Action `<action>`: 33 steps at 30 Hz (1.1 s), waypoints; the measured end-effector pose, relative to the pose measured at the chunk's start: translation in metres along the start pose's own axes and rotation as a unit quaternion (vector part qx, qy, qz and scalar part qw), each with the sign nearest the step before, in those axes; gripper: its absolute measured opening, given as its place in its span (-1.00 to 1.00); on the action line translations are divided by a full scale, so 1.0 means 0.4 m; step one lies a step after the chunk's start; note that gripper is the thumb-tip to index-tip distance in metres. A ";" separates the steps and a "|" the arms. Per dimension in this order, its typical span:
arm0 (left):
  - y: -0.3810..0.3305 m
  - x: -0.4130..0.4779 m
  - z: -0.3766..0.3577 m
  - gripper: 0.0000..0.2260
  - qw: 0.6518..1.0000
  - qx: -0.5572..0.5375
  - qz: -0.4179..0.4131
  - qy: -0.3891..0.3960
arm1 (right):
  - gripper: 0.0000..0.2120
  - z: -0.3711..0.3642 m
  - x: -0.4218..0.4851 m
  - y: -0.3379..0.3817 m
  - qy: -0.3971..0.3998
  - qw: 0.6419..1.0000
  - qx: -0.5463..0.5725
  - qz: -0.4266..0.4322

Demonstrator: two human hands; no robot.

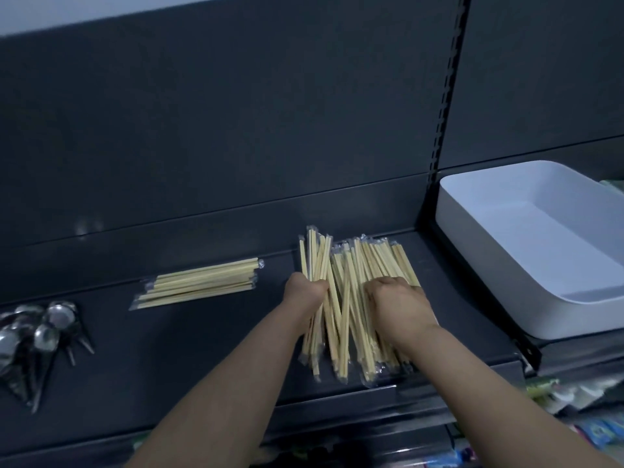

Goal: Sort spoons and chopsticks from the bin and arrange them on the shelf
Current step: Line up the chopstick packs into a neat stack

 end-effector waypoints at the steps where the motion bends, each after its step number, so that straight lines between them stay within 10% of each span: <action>1: -0.004 -0.004 0.003 -0.73 1.000 -0.009 -0.010 -0.003 | -0.61 0.006 0.000 0.005 -0.009 1.000 0.001 0.002; 8: -0.043 -0.020 0.034 -0.85 0.989 -0.091 -0.115 0.009 | -0.57 0.034 0.005 0.050 -0.032 0.977 0.210 0.027; 13: -0.082 -0.055 0.070 -0.82 0.965 -0.143 -0.206 0.079 | -0.11 0.059 0.043 0.119 0.076 0.914 0.396 0.050; 33: -0.132 -0.085 0.299 -0.80 0.925 -0.147 -0.335 0.102 | -0.42 0.083 0.063 0.392 -0.028 0.871 0.479 0.106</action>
Point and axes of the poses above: each hand's wrist, its own x-axis towards the middle knuckle, its own z-axis out of the back of the hand, y = z × x, the point moved 3 cm from there along x, towards the middle knuckle, and after that the axes turned 12 degrees about -x, right-handed, at the moved point
